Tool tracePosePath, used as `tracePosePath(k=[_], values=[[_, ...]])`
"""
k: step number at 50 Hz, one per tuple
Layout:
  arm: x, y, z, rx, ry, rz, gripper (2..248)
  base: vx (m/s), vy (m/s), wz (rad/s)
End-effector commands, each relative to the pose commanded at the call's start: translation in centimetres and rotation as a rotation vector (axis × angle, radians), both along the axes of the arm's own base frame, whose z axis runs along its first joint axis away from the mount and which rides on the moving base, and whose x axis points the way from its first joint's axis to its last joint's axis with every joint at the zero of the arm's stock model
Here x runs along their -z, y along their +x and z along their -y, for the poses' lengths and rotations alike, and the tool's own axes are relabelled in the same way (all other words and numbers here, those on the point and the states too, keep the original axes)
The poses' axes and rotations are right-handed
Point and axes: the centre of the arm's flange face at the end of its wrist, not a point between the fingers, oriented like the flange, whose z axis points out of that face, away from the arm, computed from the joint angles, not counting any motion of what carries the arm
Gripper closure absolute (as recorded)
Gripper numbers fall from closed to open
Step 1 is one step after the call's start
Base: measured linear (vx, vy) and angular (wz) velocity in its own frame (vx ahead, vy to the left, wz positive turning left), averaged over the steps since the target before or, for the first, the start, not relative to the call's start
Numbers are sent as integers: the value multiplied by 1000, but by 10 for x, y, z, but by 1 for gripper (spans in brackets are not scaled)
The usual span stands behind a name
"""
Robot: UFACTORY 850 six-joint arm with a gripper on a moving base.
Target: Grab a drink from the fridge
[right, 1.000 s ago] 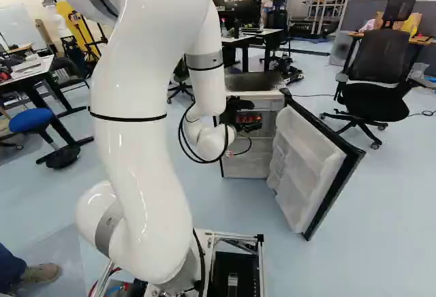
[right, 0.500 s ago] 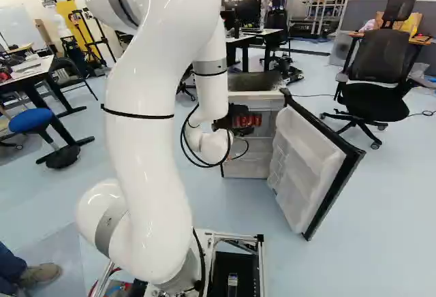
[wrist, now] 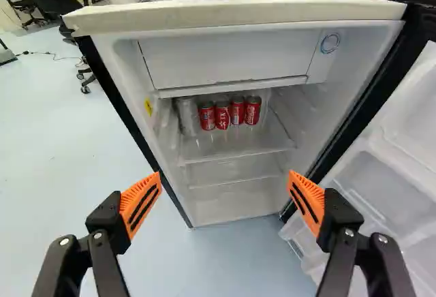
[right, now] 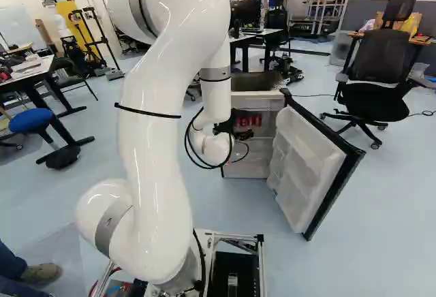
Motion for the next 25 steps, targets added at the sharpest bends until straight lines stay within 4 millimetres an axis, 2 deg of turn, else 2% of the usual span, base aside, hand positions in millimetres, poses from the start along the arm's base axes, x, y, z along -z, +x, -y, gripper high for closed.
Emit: tracePosePath(k=[25], values=[[32,14,2,-6,11,-34,3,0,0,0]])
